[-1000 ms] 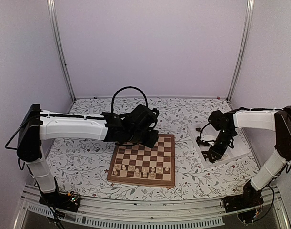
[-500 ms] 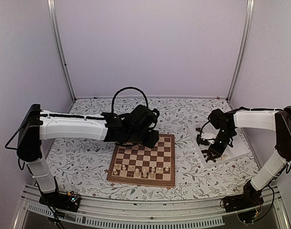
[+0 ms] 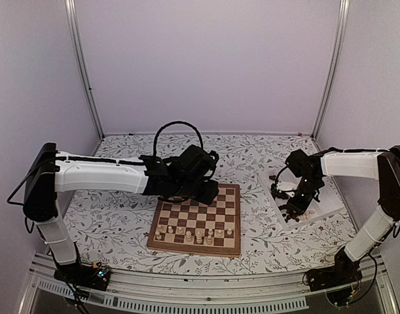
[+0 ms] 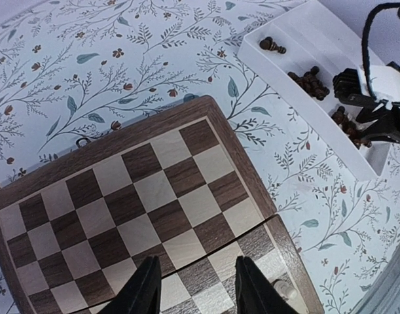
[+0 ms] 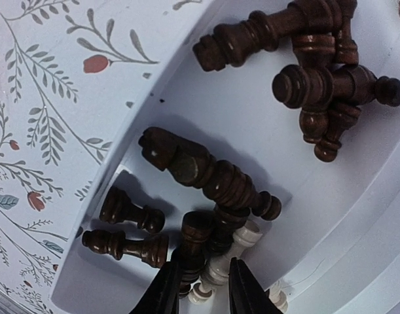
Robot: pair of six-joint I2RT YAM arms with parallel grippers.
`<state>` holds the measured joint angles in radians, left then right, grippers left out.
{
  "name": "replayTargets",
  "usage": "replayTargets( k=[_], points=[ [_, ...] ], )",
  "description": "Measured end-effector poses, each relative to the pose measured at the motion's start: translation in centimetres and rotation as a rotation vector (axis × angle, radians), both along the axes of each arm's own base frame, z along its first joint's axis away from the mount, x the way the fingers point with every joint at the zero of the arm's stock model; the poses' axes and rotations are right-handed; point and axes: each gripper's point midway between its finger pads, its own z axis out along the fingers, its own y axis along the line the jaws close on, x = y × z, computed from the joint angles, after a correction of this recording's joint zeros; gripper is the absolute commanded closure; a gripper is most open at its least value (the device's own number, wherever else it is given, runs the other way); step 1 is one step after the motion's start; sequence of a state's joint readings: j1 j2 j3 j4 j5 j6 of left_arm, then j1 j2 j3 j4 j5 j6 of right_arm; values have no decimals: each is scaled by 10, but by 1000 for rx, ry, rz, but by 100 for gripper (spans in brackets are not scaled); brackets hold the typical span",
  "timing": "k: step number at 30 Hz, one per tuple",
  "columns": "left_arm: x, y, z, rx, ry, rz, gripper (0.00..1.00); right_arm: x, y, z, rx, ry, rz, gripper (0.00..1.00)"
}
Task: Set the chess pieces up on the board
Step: Adjust the chess piece in the storage box.
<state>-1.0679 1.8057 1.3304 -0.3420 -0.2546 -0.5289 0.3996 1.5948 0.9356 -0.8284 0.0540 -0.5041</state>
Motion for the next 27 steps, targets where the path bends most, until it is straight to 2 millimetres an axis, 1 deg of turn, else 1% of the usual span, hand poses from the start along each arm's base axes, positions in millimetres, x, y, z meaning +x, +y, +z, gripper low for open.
replayTargets(
  k=[4, 8, 13, 17, 19, 23, 27],
  points=[
    [-1, 0, -1, -1, 4, 1, 59, -1, 3, -2, 11, 15, -5, 69],
    [-1, 0, -2, -2, 8, 2, 59, -5, 12, -2, 62, 44, -5, 69],
    [-2, 0, -3, -3, 13, -2, 59, -16, 22, -1, 126, 99, -2, 71],
    [-2, -1, -3, -5, 15, -4, 59, -19, 29, 4, 167, 115, 1, 74],
    [-2, -1, -3, -5, 16, -5, 59, -17, 31, 10, 178, 102, 3, 75],
    [-3, -1, -3, -6, 16, -6, 59, -8, 31, 26, 185, 36, 6, 77],
    [-3, -2, -2, -11, 15, -8, 59, -1, 23, 31, 143, -12, 0, 78]
  ],
)
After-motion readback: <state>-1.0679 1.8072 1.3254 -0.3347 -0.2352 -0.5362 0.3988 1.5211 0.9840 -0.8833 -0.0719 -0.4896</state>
